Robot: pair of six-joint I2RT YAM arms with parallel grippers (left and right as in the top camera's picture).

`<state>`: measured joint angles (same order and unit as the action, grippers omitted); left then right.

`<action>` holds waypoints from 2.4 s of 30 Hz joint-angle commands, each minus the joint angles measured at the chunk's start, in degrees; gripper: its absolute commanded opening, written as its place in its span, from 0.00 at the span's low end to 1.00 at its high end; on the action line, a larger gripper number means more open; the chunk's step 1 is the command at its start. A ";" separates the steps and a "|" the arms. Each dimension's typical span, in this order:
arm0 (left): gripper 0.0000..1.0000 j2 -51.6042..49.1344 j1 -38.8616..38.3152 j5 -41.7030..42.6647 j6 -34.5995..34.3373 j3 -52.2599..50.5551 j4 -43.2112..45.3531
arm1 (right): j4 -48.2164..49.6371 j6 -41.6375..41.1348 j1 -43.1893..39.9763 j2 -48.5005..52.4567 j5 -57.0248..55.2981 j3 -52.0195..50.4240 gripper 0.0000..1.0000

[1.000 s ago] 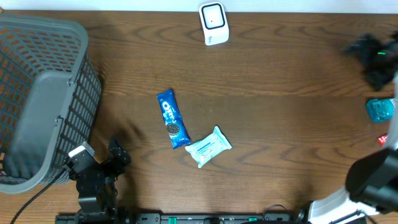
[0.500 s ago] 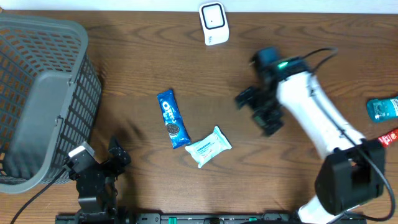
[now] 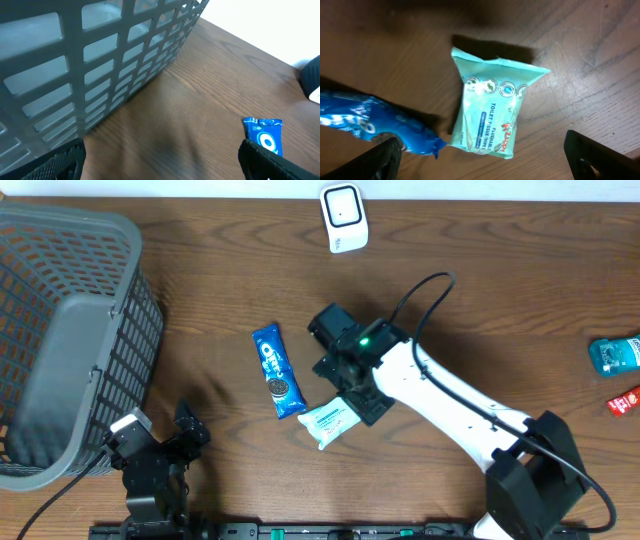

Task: Scan the item barcode
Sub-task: 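Grasp the green wipes pack with the right gripper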

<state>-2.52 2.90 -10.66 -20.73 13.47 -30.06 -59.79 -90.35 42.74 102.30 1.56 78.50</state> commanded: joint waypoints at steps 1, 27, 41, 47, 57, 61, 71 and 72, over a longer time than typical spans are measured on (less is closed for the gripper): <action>0.98 0.04 0.26 -0.50 0.96 0.11 0.07 | 0.28 -4.22 1.27 2.51 -0.44 -1.86 0.99; 0.98 0.04 0.26 -0.50 0.96 0.11 0.07 | 2.12 2.91 4.92 17.18 4.74 -2.45 0.43; 0.98 0.04 0.26 -0.50 0.96 0.11 0.07 | 2.16 50.21 -4.20 16.72 35.34 2.36 0.47; 0.98 0.04 0.26 -0.50 0.96 0.11 0.07 | 3.63 74.88 -12.13 16.72 69.59 4.35 0.42; 0.98 0.04 0.26 -0.50 0.96 0.11 0.07 | 0.98 80.48 -17.27 16.41 54.88 4.35 0.99; 0.98 0.04 0.26 -0.50 0.96 0.11 0.07 | 0.79 69.29 -13.40 16.22 34.84 4.33 0.99; 0.98 0.04 0.26 -0.50 0.96 0.11 0.07 | 2.05 47.04 -1.92 16.22 18.38 4.31 0.99; 0.98 0.04 0.26 -0.50 0.96 0.11 0.07 | 2.49 45.35 -1.03 16.22 17.20 4.31 0.99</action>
<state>-2.52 2.90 -10.66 -20.73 13.47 -30.06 -57.82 -35.53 39.35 118.78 25.93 82.15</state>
